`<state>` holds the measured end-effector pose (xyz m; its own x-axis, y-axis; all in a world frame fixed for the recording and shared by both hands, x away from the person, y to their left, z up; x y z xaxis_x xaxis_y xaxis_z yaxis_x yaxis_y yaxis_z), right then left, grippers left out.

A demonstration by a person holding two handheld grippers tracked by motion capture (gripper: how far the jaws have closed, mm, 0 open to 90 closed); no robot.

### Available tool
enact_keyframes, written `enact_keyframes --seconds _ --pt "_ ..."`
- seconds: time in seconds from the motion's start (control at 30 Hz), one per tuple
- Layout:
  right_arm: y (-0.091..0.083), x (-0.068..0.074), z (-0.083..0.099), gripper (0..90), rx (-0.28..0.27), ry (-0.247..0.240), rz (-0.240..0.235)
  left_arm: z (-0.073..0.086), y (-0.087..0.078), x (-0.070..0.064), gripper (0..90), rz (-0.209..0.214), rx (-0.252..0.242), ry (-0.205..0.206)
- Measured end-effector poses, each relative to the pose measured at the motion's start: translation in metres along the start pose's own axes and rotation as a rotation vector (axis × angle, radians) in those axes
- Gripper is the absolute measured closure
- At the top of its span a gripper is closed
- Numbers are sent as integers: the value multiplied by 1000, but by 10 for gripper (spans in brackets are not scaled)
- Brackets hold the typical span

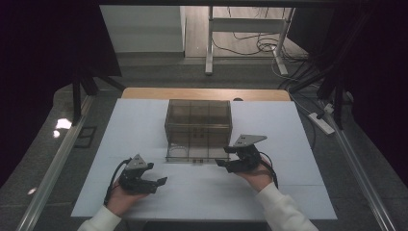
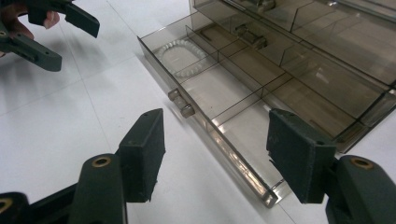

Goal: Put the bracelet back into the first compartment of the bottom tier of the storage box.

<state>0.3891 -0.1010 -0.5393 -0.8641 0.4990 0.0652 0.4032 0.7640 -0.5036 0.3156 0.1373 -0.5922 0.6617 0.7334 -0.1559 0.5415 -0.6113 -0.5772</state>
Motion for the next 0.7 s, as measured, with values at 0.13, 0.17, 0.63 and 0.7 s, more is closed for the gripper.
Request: enact_keyframes --seconds 0.13,0.17,0.63,0.7 --pt "4 5 1 368 9 -10 -9 0 0 0 200 2 -1 -1" --pt "6 7 2 368 11 -13 -11 0 -1 0 200 3 -1 -1" --pt "17 17 7 368 33 -22 -30 0 1 0 200 2 3 -1" --pt "19 18 9 368 39 -25 -30 0 0 0 200 1 1 -1"
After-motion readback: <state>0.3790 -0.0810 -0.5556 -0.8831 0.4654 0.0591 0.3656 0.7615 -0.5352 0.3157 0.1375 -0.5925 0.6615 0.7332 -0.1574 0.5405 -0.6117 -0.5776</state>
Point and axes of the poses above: each handheld gripper's, and its own axes: y roughly forward along the jaws, z roughly out of its underside, x roughly to its left, the point moved 10 cm from there along y, roughly forward along the jaws, and after that the axes turned 6 degrees about -x, right-handed, at the moved point
